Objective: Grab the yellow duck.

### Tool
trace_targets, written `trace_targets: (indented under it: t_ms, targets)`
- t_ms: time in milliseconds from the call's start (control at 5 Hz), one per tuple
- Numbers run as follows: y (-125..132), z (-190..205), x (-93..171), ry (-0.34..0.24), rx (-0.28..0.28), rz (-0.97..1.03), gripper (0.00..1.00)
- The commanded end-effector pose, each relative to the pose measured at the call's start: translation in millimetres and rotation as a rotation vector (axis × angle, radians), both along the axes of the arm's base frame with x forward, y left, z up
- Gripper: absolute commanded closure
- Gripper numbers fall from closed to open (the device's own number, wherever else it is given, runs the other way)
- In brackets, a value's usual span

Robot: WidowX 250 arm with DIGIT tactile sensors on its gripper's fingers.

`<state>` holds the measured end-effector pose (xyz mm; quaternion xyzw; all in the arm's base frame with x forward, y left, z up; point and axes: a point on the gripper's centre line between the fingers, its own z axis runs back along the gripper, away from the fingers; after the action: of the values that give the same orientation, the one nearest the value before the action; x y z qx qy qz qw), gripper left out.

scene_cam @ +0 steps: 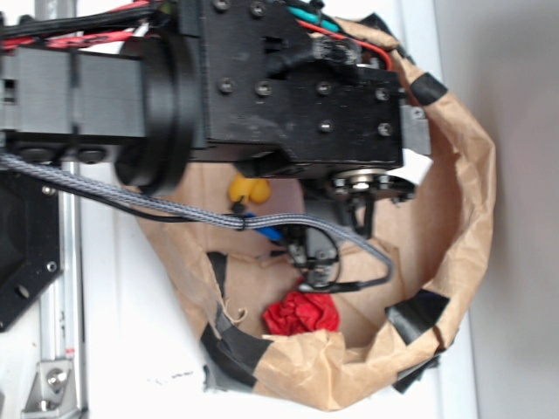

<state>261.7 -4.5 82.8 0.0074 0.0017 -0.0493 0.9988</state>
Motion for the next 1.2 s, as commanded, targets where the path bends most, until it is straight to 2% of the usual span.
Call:
trace_targets:
  t_ms: [0,200,400,600,800,1000]
  targets:
    - [-0.4,5.7,-22.5,-0.001,0.012,-0.016,0.0]
    - [-1.8,8.2,-32.4,0.028,-0.02,-0.008,0.0]
    - [3.6,0.5,-26.6,0.016,0.006,-0.014,0.0]
    - [17.2,-4.3,-24.3,-0.012,0.057,-0.02,0.0]
    - [33.2,-4.0,-28.7,-0.026,0.071,0.009,0.0]
    - [38.9,-0.7,-36.5,0.0,0.074,0.049,0.0]
